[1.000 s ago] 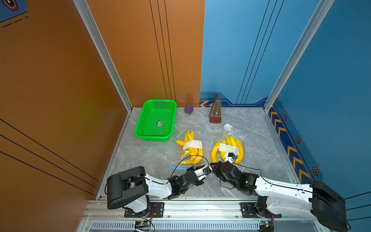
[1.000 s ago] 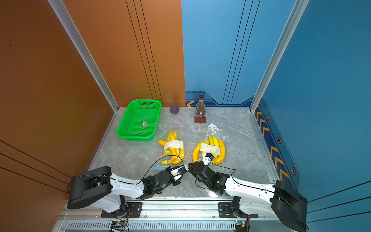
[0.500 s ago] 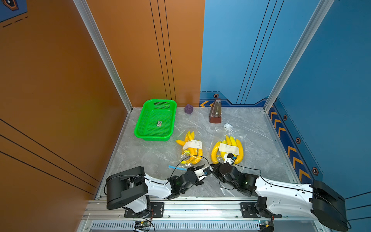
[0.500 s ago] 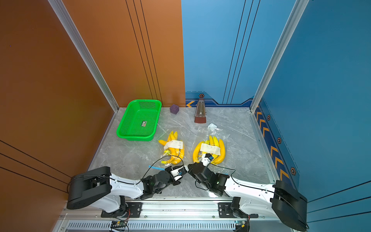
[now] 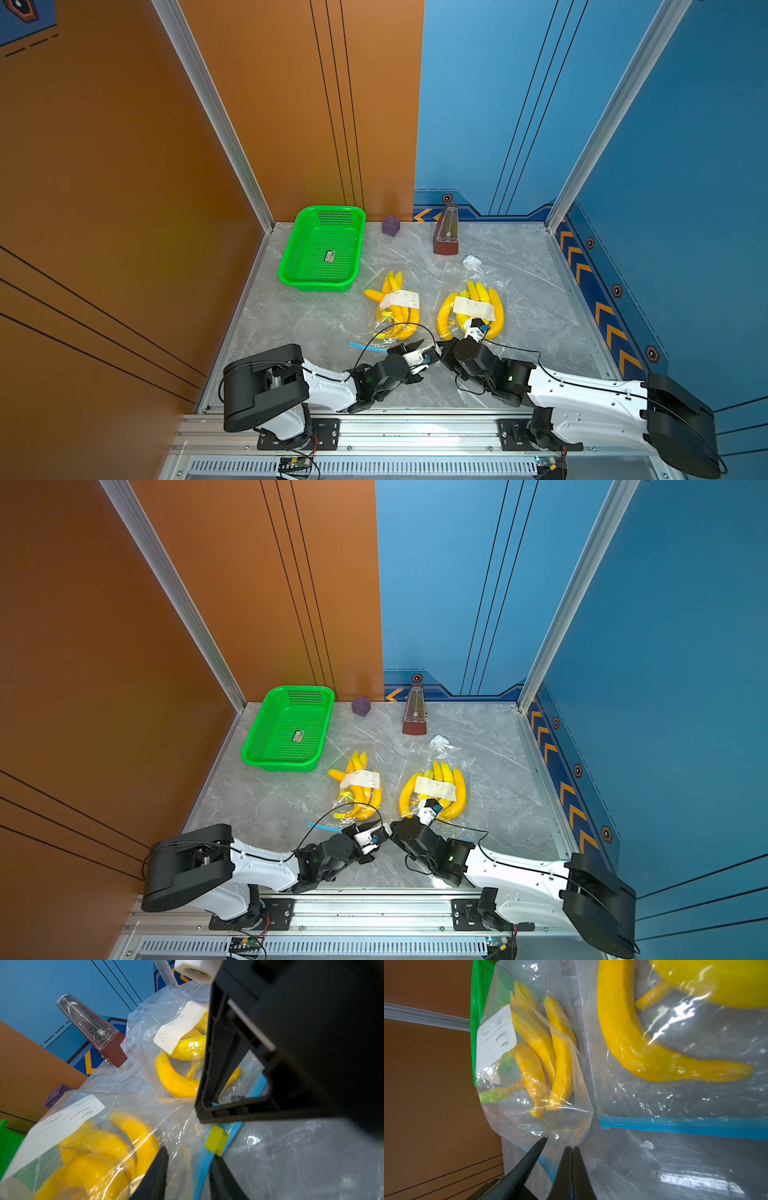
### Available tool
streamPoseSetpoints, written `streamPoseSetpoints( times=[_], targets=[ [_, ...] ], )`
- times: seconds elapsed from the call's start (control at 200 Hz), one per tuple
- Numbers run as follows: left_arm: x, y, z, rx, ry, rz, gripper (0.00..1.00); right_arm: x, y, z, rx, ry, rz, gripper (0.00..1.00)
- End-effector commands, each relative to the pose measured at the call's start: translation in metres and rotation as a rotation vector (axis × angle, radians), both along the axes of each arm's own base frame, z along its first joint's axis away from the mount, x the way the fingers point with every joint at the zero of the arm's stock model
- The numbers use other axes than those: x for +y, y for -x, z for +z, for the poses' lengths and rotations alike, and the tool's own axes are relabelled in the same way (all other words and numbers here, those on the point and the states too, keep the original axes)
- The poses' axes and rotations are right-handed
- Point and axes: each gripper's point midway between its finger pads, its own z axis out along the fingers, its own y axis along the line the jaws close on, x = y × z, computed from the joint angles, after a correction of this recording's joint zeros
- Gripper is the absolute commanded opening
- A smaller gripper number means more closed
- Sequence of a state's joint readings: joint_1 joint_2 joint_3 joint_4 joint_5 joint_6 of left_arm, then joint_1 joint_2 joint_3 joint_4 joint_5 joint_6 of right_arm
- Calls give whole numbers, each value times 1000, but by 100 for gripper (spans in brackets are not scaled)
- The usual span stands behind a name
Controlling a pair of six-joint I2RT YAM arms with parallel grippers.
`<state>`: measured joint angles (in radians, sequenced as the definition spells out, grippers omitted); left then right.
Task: Open the zip-top bag and take out the banana
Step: Unzip the zipper on the zipper food storage bag.
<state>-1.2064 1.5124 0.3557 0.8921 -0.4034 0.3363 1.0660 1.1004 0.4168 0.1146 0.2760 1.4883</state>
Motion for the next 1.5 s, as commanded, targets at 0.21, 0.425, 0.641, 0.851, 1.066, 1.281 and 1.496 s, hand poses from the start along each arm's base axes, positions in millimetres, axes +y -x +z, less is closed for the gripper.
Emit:
streamPoseSetpoints(
  times=[0.21,0.425,0.641,0.851,1.066,1.281,1.496],
  targets=[
    [-18,48,28,-62,85,-305,36,3,-10,30,-67,-108,-30,0],
    [2,28,20,-76,52,-212,42,1,-7,32,-62,-101,-21,0],
    [2,17,33,-123,57,-181,47,1,-6,25,-48,-81,-13,0],
    [-5,19,46,-162,67,-210,45,4,-6,22,-43,-78,-7,0],
    [-8,32,48,-168,74,-260,43,0,-7,22,-47,-71,-20,0],
    [-10,17,34,-179,5,-215,42,1,-6,25,-51,-78,-17,0],
    [-18,6,34,-188,-5,-193,31,1,-5,25,-52,-72,-13,0]
  ],
)
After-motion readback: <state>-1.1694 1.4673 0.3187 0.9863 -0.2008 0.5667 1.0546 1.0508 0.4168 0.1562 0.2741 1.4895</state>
